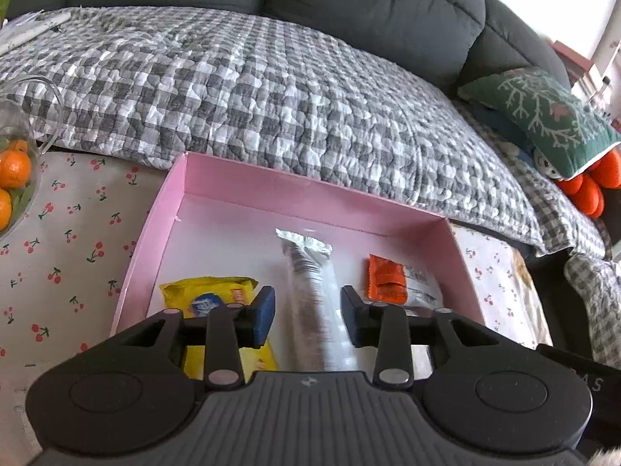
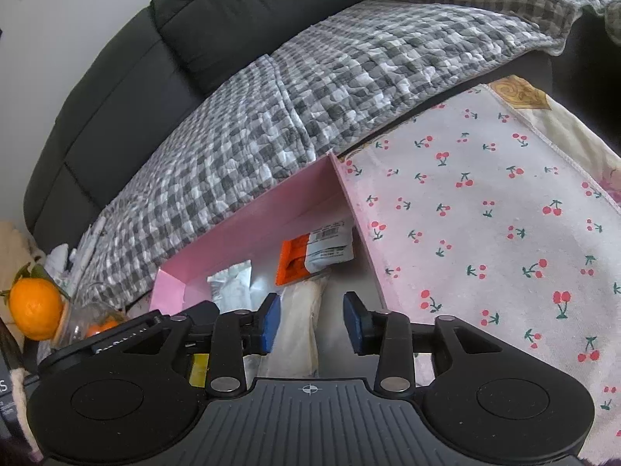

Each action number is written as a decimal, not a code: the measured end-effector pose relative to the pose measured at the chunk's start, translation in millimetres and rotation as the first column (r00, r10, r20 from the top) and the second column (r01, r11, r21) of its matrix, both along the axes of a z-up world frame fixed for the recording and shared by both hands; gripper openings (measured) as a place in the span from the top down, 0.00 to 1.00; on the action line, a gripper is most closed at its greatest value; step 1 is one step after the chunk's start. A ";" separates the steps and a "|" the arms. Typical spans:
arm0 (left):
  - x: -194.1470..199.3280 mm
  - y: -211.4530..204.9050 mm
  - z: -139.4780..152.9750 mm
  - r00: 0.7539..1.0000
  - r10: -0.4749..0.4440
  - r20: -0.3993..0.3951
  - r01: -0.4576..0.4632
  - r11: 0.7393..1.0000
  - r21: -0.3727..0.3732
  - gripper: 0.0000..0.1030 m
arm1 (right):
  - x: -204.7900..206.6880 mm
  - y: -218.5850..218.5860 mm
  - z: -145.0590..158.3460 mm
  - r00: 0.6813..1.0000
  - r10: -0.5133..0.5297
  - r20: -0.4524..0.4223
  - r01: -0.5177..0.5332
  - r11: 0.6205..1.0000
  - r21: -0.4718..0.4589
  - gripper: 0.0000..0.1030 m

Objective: Organize snacks
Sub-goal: 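Lower both held packs into the pink box and open both grippers, then withdraw both grippers from the box toward the remaining snacks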

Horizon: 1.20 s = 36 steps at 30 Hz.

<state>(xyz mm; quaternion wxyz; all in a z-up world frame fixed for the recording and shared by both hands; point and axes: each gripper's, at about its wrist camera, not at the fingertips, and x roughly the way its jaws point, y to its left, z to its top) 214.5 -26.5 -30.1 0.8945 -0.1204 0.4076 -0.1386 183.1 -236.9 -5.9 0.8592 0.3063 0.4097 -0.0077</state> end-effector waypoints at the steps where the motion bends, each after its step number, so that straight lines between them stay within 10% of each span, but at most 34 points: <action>1: -2.0 -0.3 2.3 1.000 -0.007 0.009 0.007 1.000 0.005 0.59 | -0.4 -0.2 0.3 1.000 0.000 0.000 0.000 1.000 0.002 0.60; 22: -52.4 11.5 33.9 0.998 -0.012 0.062 0.000 0.982 0.187 0.17 | -37.1 11.3 33.7 0.989 0.144 0.014 -0.142 0.985 -0.094 0.20; 36: -104.8 17.6 40.3 0.999 -0.034 0.021 0.027 0.969 0.246 0.06 | -85.4 19.5 48.3 0.966 0.253 -0.052 -0.257 0.934 -0.247 0.12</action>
